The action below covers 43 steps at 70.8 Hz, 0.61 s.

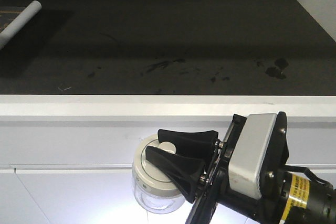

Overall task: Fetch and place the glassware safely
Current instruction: 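Lift the jar and pull it out of the hood toward the robot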

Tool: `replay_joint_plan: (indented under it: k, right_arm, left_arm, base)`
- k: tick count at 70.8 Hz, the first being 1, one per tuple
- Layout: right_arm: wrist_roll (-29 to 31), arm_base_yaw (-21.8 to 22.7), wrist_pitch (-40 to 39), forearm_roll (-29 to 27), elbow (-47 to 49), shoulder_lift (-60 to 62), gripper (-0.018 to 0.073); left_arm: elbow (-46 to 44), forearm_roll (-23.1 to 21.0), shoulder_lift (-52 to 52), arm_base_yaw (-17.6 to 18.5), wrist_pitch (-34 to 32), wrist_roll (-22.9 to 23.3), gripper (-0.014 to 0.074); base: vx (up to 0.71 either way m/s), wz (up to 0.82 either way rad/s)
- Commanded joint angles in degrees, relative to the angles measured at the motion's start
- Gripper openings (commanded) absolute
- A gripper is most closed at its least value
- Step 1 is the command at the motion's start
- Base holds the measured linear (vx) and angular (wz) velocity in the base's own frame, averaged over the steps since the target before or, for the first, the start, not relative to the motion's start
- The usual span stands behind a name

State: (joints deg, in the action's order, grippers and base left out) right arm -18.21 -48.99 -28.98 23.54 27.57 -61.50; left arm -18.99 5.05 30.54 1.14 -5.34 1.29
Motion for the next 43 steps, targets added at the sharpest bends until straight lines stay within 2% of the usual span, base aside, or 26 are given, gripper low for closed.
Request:
replay_joint_plan:
  k: [1, 23, 43]
  right_arm:
    - [-0.04, -0.08, -5.96, -0.82, 1.75, 1.25, -0.0004]
    - [-0.04, 0.12, -11.35, -0.82, 1.75, 1.25, -0.0004]
    - [0.09, 0.12, -12.05, -0.82, 1.75, 1.25, -0.0004]
  left_arm:
    - [-1.53, -0.26, -0.01, 0.38, -3.85, 0.35, -0.0007]
    - [-1.53, -0.26, -0.01, 0.38, -3.85, 0.35, -0.0007]
    - [-1.53, -0.26, -0.01, 0.38, -3.85, 0.35, -0.0007]
  base:
    - [0.00, 0.00]
    - [0.00, 0.00]
    - [0.00, 0.00]
